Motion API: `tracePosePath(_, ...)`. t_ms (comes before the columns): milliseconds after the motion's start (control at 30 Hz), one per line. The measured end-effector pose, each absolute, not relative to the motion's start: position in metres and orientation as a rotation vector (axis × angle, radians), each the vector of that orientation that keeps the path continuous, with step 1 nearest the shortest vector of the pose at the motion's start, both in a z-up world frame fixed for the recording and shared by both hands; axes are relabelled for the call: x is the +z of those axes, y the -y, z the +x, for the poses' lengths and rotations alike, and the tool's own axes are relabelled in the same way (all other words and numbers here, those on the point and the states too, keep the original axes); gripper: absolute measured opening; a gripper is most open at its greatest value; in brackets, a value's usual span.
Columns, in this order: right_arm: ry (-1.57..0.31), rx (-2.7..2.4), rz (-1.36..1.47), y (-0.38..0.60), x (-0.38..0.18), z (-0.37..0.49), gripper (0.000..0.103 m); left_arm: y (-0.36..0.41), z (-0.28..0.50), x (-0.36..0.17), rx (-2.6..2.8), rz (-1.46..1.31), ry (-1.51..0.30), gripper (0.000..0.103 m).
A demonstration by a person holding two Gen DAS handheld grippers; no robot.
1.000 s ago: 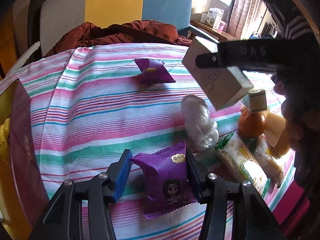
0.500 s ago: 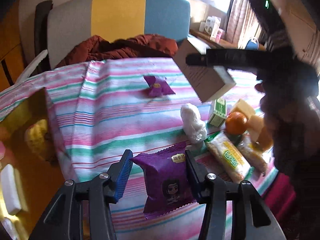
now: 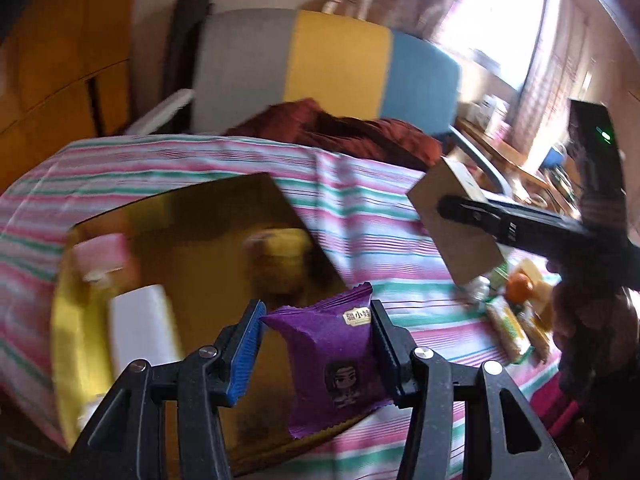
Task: Organize objects
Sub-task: 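Carry the packet and box over the gold tray with both tools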
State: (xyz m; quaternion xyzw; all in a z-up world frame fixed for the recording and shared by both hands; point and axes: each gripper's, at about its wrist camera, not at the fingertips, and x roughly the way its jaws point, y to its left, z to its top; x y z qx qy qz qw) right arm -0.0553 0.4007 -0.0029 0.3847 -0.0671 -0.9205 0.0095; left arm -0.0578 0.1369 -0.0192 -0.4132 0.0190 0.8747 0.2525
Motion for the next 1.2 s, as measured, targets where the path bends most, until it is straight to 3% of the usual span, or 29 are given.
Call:
tracePosePath(600, 0.061, -2.623, 1.186, -0.231, 0.001, -0.079, 0.052, -0.013, -0.067, -0.044, 2.491, -1.218, 0.153, 0.052)
tracePosePath(833, 0.061, -2.574, 1.254, -0.198, -0.01, -0.108, 0.052, 0.004, -0.114, -0.033, 2.593, -1.201, 0.098, 0.053)
tracePosePath(967, 0.067, -2.557, 1.301, -0.184, -0.017, -0.131, 0.052, 0.008, -0.145, -0.041, 2.625, -1.265, 0.049, 0.058)
tracePosePath(1100, 0.109, -2.558, 1.35, -0.178, -0.024, -0.161, 0.053, 0.02, -0.158, -0.05, 2.628, -1.333, 0.116, 0.06)
tracePosePath(1133, 0.13, -2.563, 1.353, -0.177, -0.025, -0.168, 0.054, 0.021, -0.157, -0.051, 2.632, -1.334, 0.12, 0.062)
tracePosePath(1200, 0.208, -2.544, 1.355, -0.18, -0.027, -0.177, 0.067, 0.025, -0.152, -0.053, 2.638, -1.332, 0.143, 0.062)
